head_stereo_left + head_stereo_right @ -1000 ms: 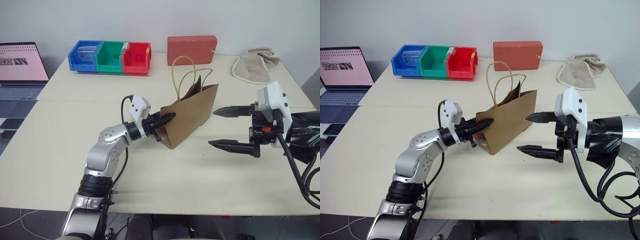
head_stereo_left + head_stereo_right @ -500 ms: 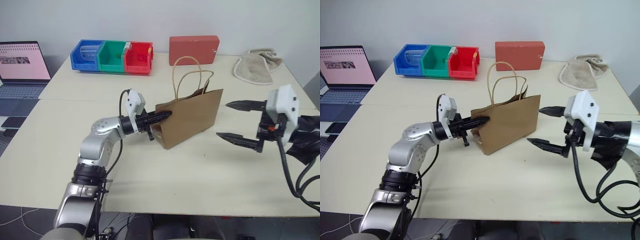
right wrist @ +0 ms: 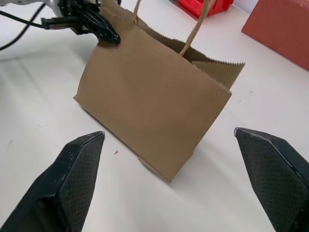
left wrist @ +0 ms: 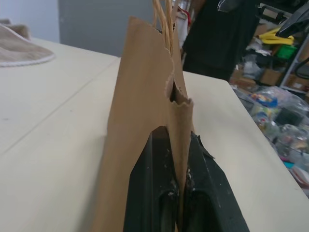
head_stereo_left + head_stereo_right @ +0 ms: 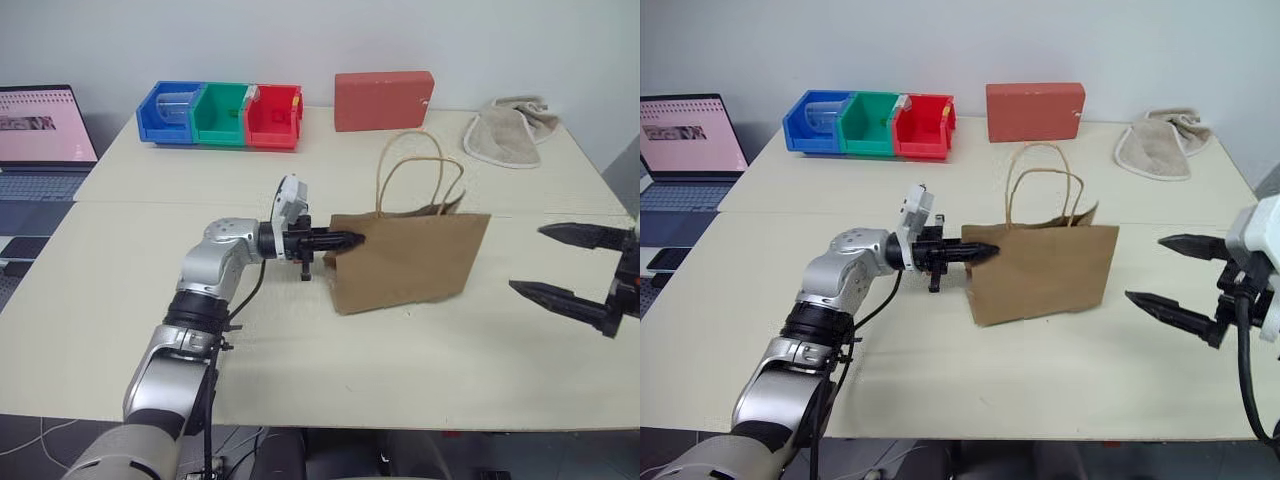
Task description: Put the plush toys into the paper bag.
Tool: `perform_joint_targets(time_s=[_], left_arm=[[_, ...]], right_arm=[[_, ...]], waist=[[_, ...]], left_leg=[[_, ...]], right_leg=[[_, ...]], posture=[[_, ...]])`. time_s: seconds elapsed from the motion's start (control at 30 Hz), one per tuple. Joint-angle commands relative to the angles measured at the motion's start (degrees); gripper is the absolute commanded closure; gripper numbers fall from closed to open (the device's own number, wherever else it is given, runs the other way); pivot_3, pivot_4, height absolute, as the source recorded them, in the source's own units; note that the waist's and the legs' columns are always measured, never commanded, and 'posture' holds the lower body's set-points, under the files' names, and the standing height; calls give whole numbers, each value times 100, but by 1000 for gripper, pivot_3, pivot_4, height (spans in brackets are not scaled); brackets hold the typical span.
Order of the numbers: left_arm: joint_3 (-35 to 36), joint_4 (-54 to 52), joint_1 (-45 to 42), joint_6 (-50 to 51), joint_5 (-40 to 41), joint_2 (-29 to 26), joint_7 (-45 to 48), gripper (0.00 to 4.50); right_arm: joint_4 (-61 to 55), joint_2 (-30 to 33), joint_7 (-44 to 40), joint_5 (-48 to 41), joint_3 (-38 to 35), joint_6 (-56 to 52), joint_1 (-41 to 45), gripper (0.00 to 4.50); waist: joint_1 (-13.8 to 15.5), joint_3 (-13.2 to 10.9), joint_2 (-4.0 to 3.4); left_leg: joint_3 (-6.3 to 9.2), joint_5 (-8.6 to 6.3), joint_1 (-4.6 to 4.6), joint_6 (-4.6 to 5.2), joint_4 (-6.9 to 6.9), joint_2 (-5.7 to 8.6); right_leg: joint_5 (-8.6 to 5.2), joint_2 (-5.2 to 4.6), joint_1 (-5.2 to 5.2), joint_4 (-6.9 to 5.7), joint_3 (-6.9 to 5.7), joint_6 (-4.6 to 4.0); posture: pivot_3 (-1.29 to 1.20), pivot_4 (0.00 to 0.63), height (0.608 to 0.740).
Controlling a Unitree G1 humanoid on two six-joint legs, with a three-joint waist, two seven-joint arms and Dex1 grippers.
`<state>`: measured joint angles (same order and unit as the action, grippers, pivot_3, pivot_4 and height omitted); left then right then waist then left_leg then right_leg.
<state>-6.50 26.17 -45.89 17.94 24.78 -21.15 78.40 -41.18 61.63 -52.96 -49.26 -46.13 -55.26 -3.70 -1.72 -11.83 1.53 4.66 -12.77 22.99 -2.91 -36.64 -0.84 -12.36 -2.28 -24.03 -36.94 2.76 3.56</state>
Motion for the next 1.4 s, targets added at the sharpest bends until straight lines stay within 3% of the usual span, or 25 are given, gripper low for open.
perform_joint_targets(time_s=[0.03,0.27,0.37,0.57,0.7,0.93,1.2,1.4], left_arm=[[-24,208,-276,-333,-114,74,260,4487],[-63,706,-454,-1032,-553,167,227,4487],[-95,677,-462,-935,-557,66,448,3883],[-37,556,-404,-1000,-646,-89,504,2014],[20,93,-168,-840,-728,-516,447,769],[512,-979,630,-772,-953,-1415,-505,769],[1928,-3443,2434,496,-620,-2911,-1354,769],[2587,-3714,2901,1009,-121,-3604,-1144,769]], right_arm=[[-295,-53,159,-196,-208,-4,-37,0],[-336,8,349,-356,-71,15,-6,0],[-308,43,356,-392,-51,29,-1,0],[-191,55,429,-359,17,72,42,0],[56,65,610,-262,164,190,308,0],[719,259,678,127,657,575,874,0],[2289,843,-873,1373,1273,2299,952,0],[3339,1574,-2305,1227,1536,2513,1435,0]], waist=[[-3,0,0],[7,0,0],[12,0,0],[6,0,0],[-15,0,0],[-20,0,-1],[-9,-1,0],[7,-5,-9]], left_leg=[[0,0,-1,0,-4,0],[0,0,3,0,-10,0],[1,0,3,0,-10,0],[1,0,3,0,-9,0],[-1,0,2,0,-9,-1],[-2,0,-1,0,-5,-3],[-6,-2,-1,-2,4,-8],[-8,-2,-7,-2,1,-10]], right_leg=[[-1,0,1,0,0,-1],[-7,0,3,1,3,-13],[-5,0,3,0,2,-8],[3,0,3,1,2,6],[3,0,1,0,4,6],[4,0,0,-1,6,6],[-9,-2,-4,4,4,-15],[-30,-2,-3,0,-1,-51]], posture=[[0,150,740],[0,150,740],[0,150,740],[0,150,740],[0,150,740],[0,150,740],[0,150,740],[0,150,740]])
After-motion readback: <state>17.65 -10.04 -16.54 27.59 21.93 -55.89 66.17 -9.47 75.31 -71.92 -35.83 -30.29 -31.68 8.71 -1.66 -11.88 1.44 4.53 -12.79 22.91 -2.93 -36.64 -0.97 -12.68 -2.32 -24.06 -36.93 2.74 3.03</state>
